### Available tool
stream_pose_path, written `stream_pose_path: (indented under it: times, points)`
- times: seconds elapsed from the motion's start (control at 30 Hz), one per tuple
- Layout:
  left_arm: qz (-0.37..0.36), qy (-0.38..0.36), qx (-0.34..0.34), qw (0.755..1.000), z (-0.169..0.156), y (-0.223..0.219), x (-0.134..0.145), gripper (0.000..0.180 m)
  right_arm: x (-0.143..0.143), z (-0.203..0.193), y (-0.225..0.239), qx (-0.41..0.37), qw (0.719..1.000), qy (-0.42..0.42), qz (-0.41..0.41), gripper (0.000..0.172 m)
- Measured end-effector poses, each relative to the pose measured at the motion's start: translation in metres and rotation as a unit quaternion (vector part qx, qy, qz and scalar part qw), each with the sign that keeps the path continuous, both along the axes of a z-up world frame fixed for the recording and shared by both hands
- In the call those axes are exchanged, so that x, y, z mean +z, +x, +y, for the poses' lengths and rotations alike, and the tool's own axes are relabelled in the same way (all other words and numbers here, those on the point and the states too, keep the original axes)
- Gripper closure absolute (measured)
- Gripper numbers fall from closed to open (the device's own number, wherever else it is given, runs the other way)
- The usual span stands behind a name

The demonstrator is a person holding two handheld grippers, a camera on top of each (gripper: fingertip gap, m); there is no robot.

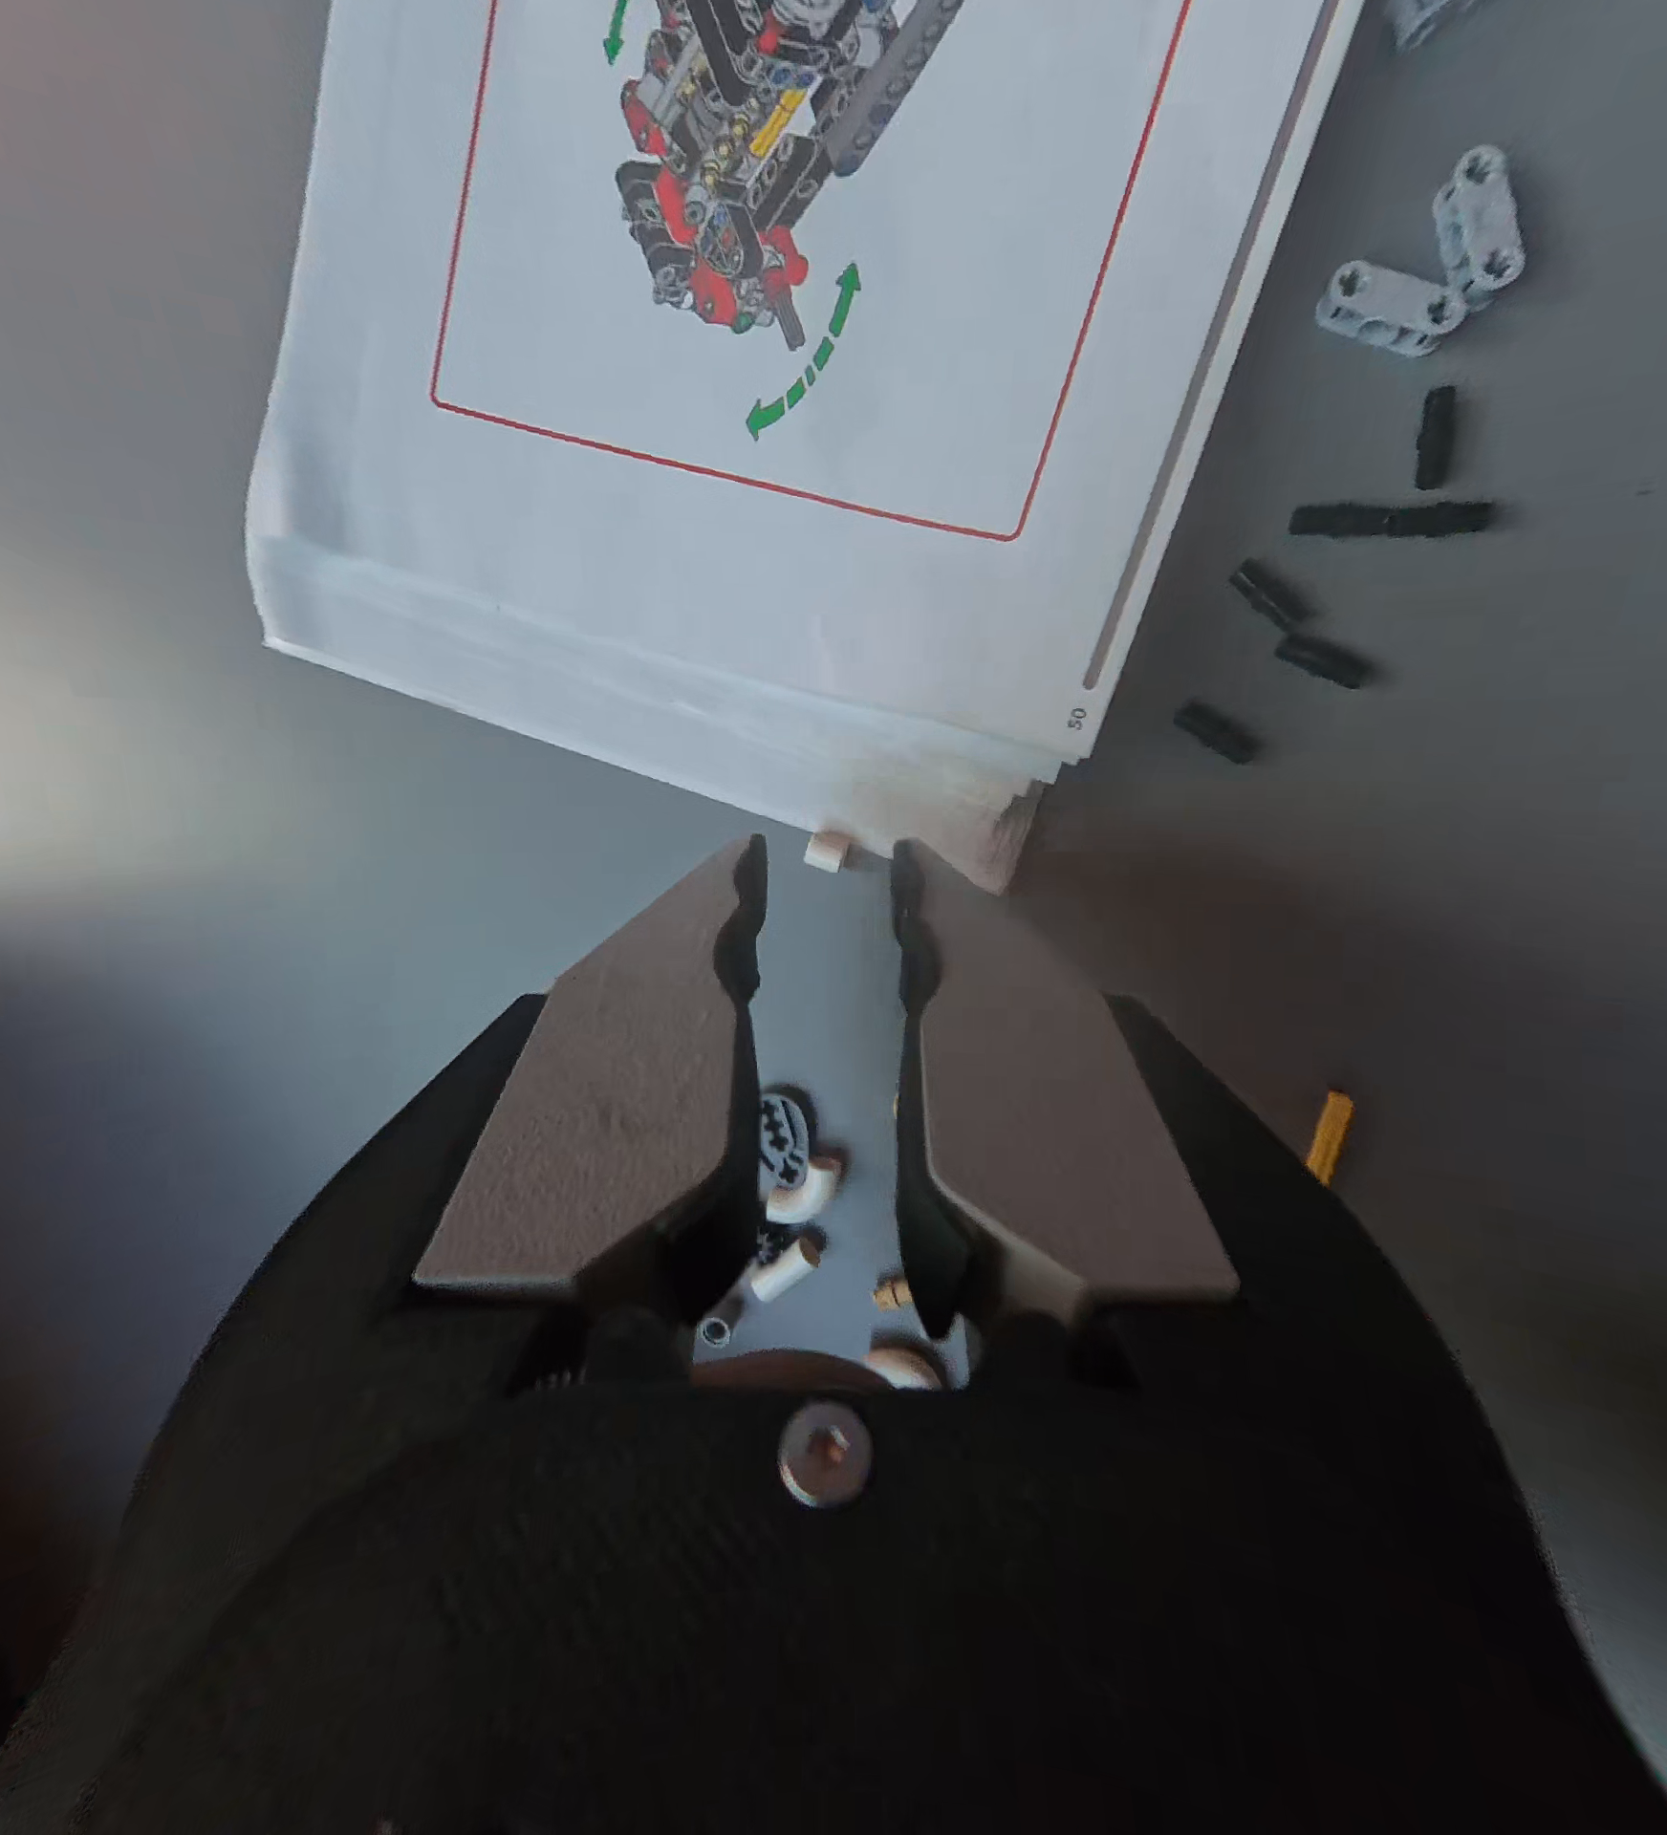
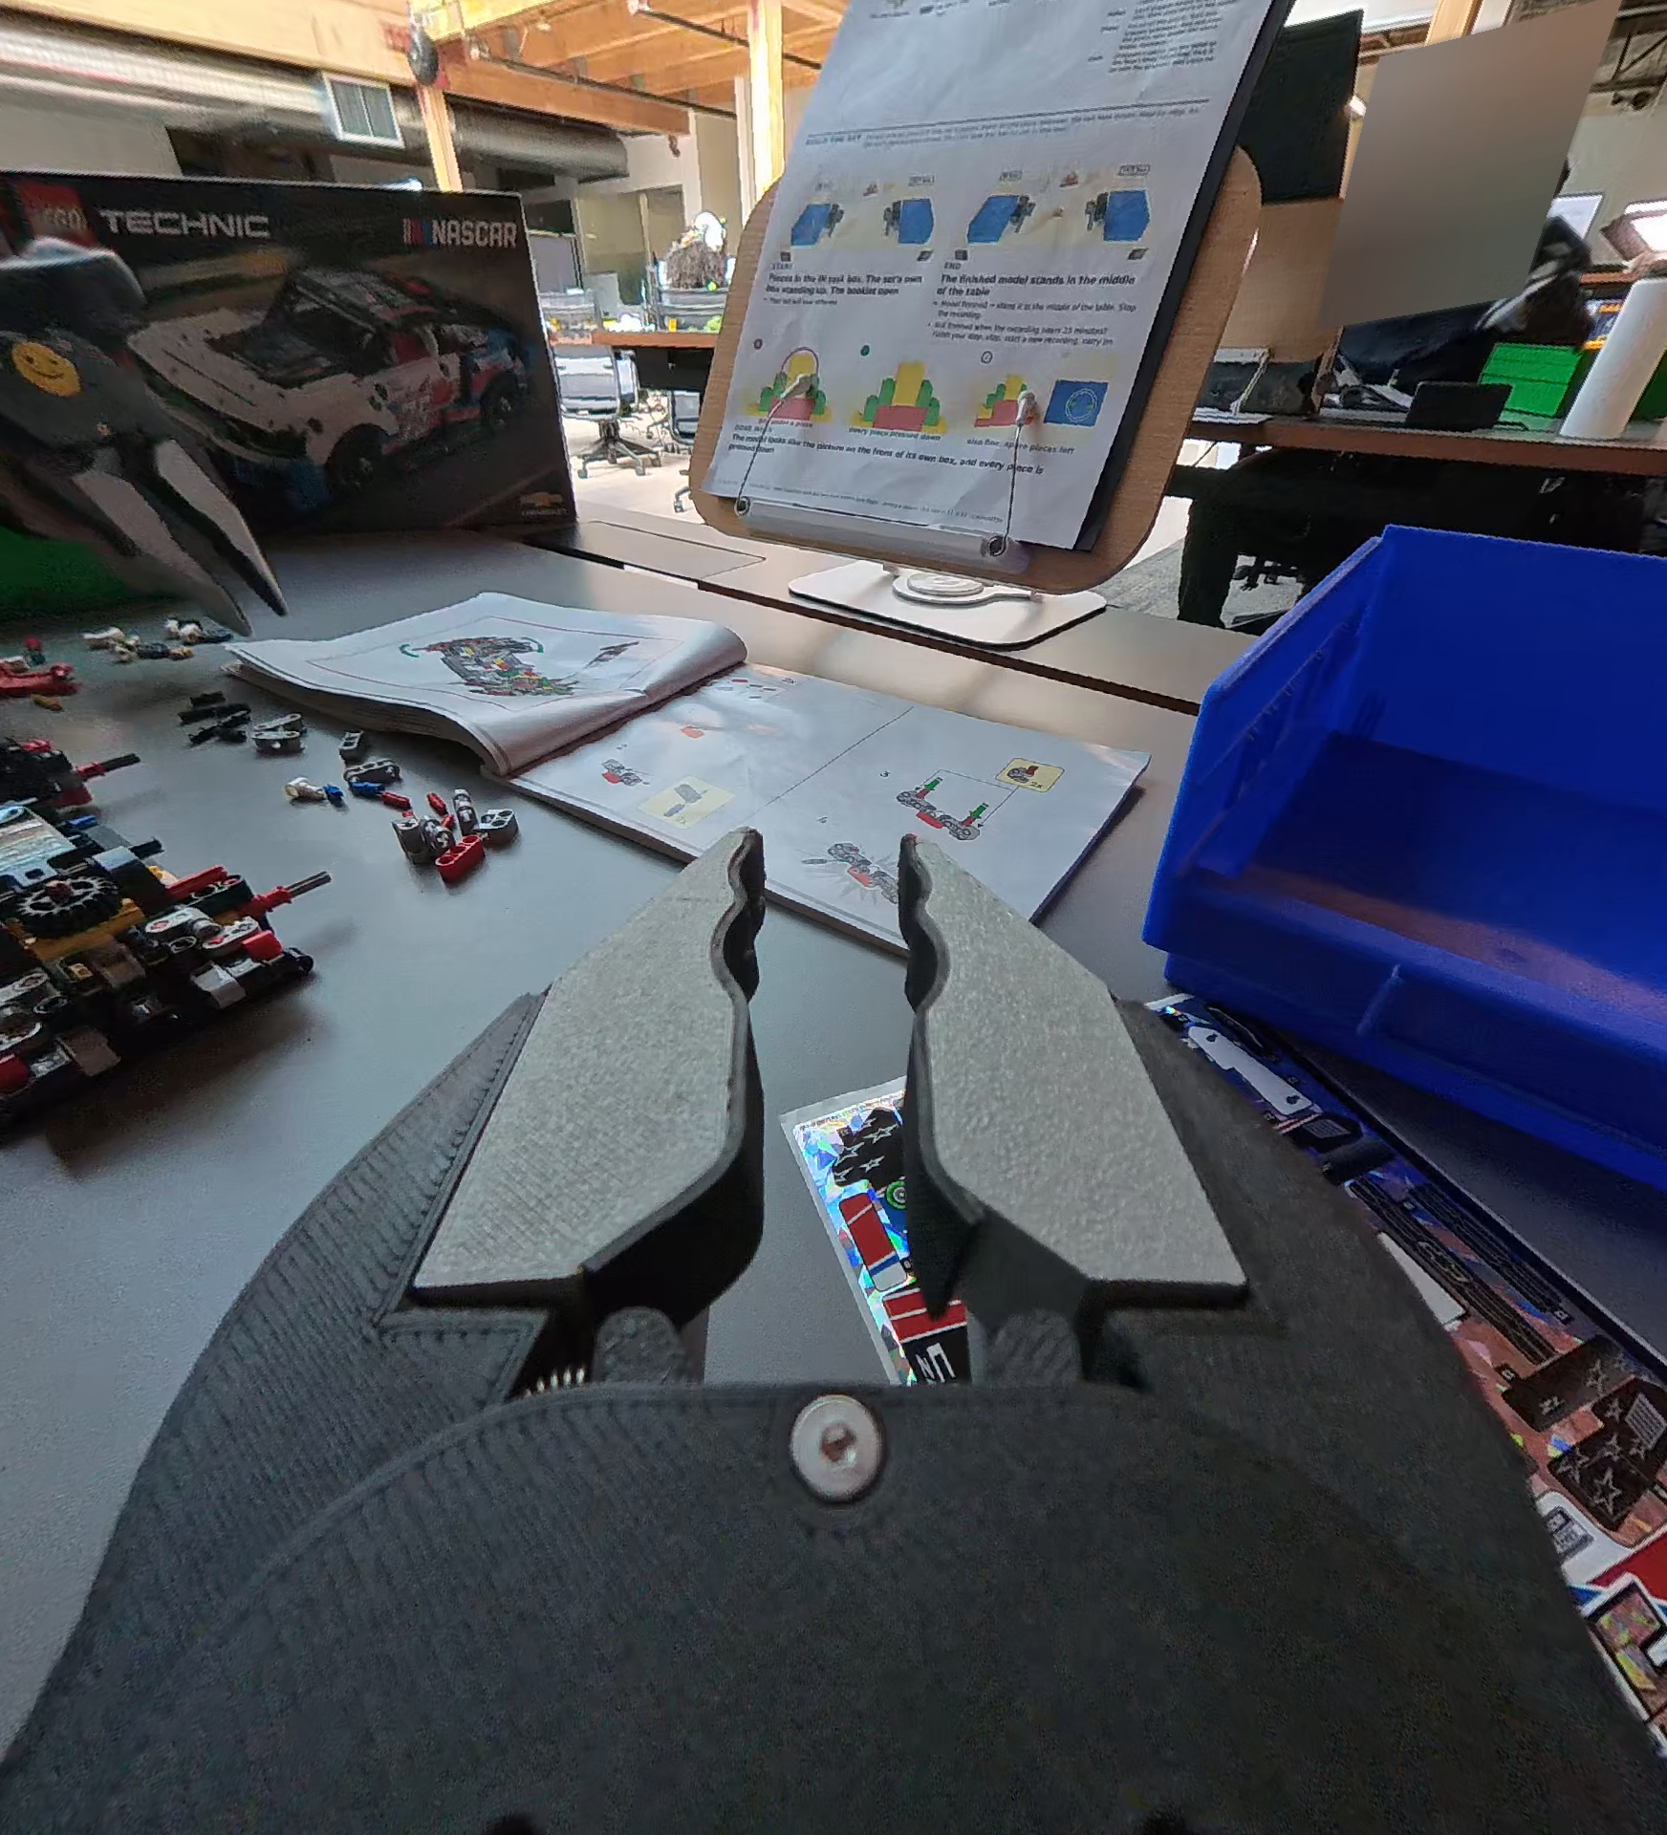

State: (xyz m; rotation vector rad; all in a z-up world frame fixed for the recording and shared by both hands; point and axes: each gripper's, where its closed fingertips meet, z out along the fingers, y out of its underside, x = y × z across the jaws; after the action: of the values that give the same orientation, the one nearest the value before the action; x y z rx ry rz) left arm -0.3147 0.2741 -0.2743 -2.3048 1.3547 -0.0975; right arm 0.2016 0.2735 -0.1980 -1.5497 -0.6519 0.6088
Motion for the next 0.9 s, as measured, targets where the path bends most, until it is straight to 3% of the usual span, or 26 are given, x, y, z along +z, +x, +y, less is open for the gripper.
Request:
stream_pose_path:
  times: [0.23, 0.47, 0.73, 0.9]
  points:
    - [0.002, -0.062, -0.009, 0.998, 0.002, -0.001, -0.019, 0.172, 0.001, 0.000, 0.001, 0.002, 1.000, -0.002, 0.006, 0.148]
    - [-0.004, -0.053, -0.003, 0.999, -0.007, -0.010, -0.007, 0.175, 0.002, 0.000, 0.002, 0.002, 1.000, -0.004, 0.012, 0.149]
    - [0.083, -0.100, 0.044, 0.991, -0.082, -0.077, -0.010, 0.175, 0.001, -0.001, -0.002, 0.011, 1.000, -0.007, 0.009, 0.149]
    - [0.067, -0.093, 0.070, 0.991, -0.089, -0.085, -0.011, 0.164, 0.001, -0.002, -0.003, 0.012, 1.000, -0.005, 0.009, 0.150]
